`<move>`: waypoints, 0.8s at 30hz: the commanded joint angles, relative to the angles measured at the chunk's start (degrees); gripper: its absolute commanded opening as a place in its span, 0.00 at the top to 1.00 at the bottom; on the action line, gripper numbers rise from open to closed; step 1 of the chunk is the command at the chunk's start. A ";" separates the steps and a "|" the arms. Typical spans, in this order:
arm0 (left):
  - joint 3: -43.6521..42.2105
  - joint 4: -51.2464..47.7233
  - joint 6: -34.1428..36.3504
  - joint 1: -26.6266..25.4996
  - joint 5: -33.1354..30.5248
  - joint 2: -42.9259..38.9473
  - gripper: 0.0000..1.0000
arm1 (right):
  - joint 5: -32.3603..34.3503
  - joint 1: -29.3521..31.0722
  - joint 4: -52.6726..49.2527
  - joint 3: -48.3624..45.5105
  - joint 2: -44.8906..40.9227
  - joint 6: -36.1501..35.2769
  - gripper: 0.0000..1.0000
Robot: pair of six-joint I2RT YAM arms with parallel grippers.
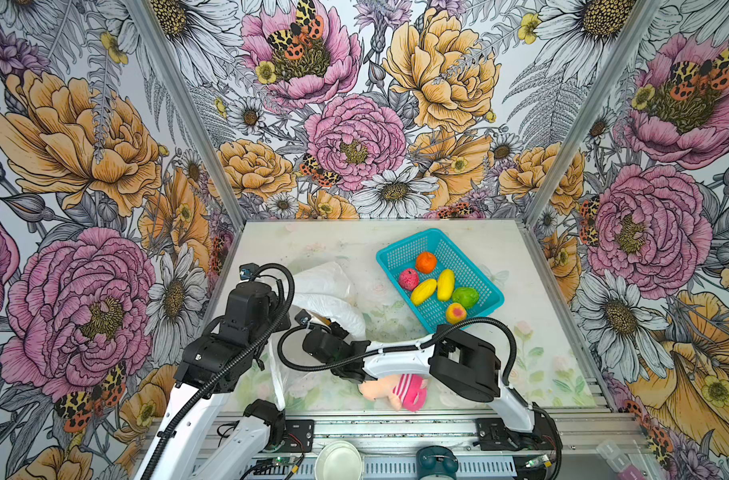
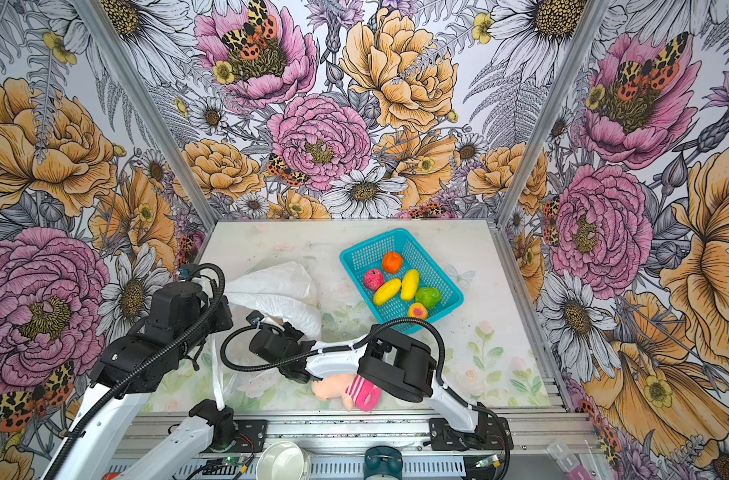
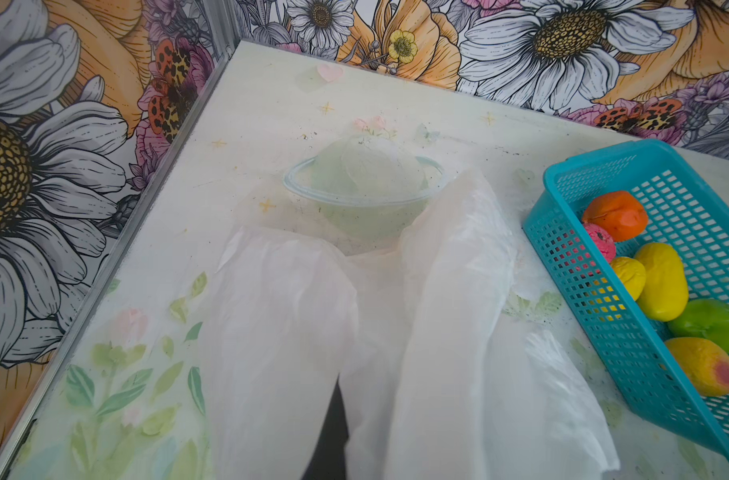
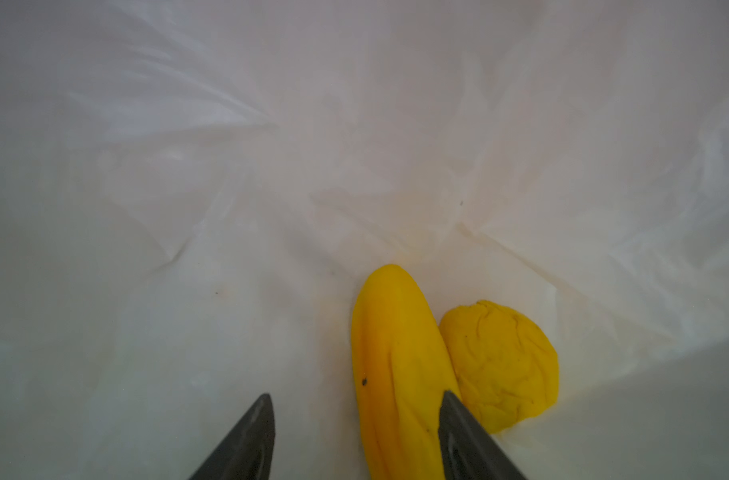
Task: Untie the knot of the plastic bag and take out the fruit
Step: 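Lower the right gripper onto the long yellow fruit in the bag and grasp it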
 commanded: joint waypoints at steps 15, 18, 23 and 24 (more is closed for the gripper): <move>-0.60 1.32 -0.43 -0.84 -1.32 -0.96 1.00 | 0.50 -4.98 -8.55 4.74 6.46 6.88 0.13; -0.64 1.36 -0.47 -0.84 -1.31 -0.98 1.00 | -0.58 -5.24 -8.55 4.73 6.80 7.40 0.23; -0.62 1.32 -0.43 -0.82 -1.36 -0.97 1.00 | -2.36 -5.24 -8.34 3.62 4.64 7.82 0.45; -0.59 1.32 -0.43 -0.84 -1.35 -0.98 1.00 | -2.80 -5.19 -8.00 3.14 3.86 7.68 0.49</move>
